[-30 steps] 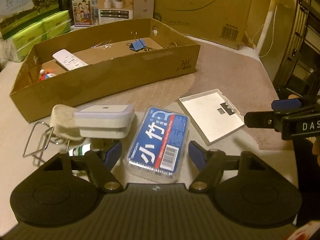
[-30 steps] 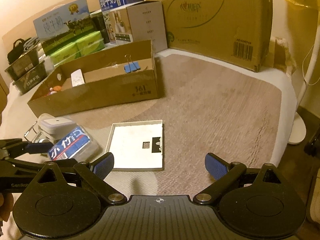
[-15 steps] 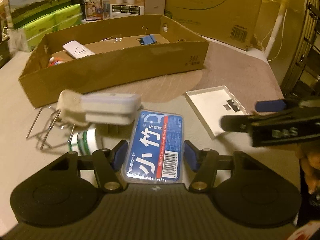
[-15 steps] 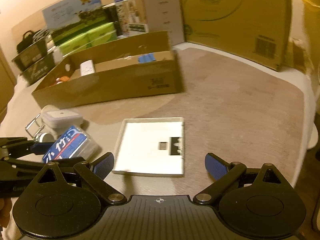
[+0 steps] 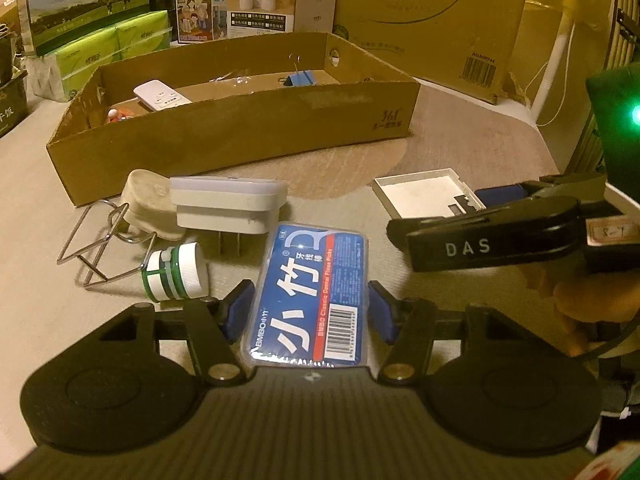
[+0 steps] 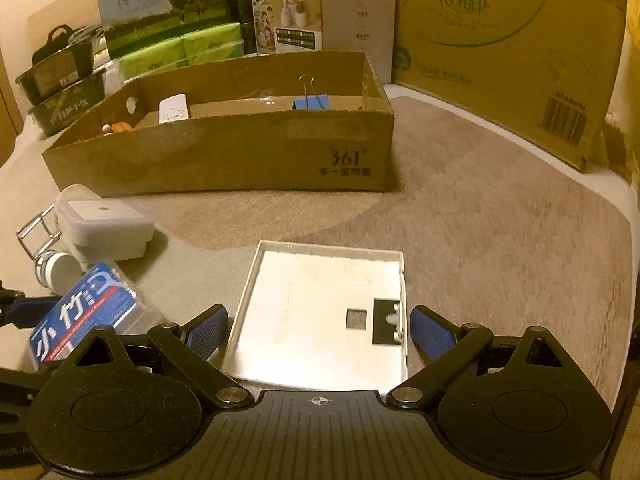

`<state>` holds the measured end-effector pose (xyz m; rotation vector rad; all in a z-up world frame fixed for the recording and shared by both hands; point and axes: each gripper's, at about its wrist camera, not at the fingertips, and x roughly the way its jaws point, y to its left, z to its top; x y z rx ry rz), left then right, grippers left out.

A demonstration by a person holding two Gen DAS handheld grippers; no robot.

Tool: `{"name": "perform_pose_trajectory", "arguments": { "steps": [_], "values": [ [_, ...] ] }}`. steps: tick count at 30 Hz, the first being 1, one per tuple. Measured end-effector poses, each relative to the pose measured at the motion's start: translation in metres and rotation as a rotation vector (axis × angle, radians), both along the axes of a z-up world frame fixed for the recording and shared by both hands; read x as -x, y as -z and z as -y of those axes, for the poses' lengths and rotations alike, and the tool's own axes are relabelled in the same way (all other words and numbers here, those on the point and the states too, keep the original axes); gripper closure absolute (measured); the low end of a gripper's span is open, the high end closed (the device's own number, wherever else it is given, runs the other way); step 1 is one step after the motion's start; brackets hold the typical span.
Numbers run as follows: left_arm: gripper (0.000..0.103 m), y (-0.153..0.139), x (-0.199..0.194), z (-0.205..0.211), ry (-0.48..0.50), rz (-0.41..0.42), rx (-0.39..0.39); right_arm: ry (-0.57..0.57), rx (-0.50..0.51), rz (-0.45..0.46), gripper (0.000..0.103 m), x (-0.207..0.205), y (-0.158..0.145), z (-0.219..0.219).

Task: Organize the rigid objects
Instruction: 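Grasp the toothpick box with the left tool while the right tool closes on the white tray edge, then carry the toothpick box over the cardboard box with the left tool while the right tool carries the tray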

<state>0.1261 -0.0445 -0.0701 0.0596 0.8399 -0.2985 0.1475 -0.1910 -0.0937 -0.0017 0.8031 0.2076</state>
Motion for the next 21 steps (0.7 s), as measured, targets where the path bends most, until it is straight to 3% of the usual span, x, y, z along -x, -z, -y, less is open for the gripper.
{"name": "perform_pose_trajectory", "arguments": {
  "steps": [2,4,10,21],
  "values": [
    [0.046,0.001,-0.001,0.002,0.004,0.007,-0.011,-0.001,0.006,0.0,0.007,-0.002,0.0,-0.001],
    [0.046,0.002,-0.002,0.004,0.006,0.013,-0.021,-0.009,0.017,0.012,0.013,-0.001,-0.001,-0.001],
    [0.047,0.002,-0.002,0.009,0.018,0.026,-0.052,0.011,0.003,0.019,0.014,0.008,-0.002,0.006],
    [0.048,-0.007,0.012,0.011,0.022,0.017,-0.038,0.041,-0.006,0.02,0.014,0.04,-0.015,0.025]
  ]
}}
